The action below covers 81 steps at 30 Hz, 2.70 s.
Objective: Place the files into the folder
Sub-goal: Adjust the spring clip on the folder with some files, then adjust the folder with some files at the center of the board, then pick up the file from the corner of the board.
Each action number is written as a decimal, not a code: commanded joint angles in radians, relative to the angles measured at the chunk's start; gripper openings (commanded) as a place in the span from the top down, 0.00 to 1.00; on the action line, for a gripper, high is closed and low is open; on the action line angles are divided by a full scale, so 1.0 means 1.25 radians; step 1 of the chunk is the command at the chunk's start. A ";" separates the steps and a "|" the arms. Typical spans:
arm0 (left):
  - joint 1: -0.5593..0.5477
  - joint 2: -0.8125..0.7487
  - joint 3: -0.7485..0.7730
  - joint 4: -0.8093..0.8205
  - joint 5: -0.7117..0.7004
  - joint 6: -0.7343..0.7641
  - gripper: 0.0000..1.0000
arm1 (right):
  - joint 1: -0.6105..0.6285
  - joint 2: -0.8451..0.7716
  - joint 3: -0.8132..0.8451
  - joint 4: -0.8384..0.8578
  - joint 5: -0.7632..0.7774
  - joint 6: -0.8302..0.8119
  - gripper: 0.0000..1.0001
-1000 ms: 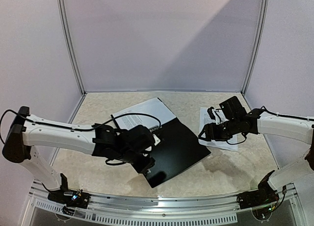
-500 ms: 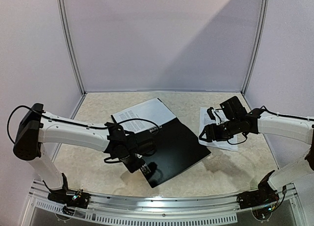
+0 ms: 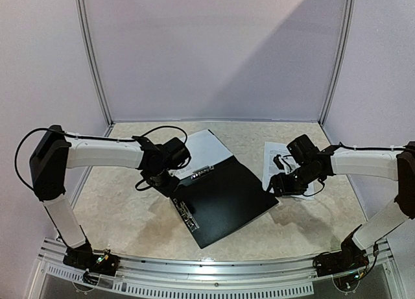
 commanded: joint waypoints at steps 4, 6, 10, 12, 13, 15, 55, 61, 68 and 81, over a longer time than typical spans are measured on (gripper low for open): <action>0.005 0.017 0.074 0.023 0.026 -0.025 0.51 | -0.004 0.020 -0.007 -0.025 -0.042 0.012 0.27; 0.005 0.020 0.079 0.035 0.044 -0.030 0.51 | -0.004 0.031 -0.015 -0.018 -0.040 0.019 0.27; 0.004 0.009 0.081 0.052 0.071 -0.039 0.51 | -0.004 0.068 -0.019 -0.014 -0.039 0.025 0.25; 0.003 -0.004 0.082 0.055 0.072 -0.038 0.51 | -0.003 0.078 -0.026 0.000 -0.038 0.029 0.24; 0.003 -0.010 0.080 0.059 0.073 -0.037 0.51 | -0.003 0.081 -0.035 0.012 -0.040 0.032 0.24; 0.003 -0.023 0.075 0.066 0.075 -0.035 0.51 | -0.003 0.096 -0.051 0.046 -0.064 0.035 0.21; -0.114 0.287 0.454 0.338 0.290 -0.278 0.40 | -0.199 -0.202 -0.107 0.047 0.161 0.096 0.01; -0.154 0.441 0.613 0.315 0.351 -0.339 0.39 | -0.369 -0.194 -0.133 0.093 0.093 0.084 0.01; -0.160 0.515 0.622 0.366 0.406 -0.449 0.37 | -0.453 -0.112 -0.137 0.124 -0.017 0.107 0.01; -0.158 0.623 0.647 0.437 0.503 -0.579 0.38 | -0.453 -0.082 -0.209 0.183 -0.098 0.118 0.03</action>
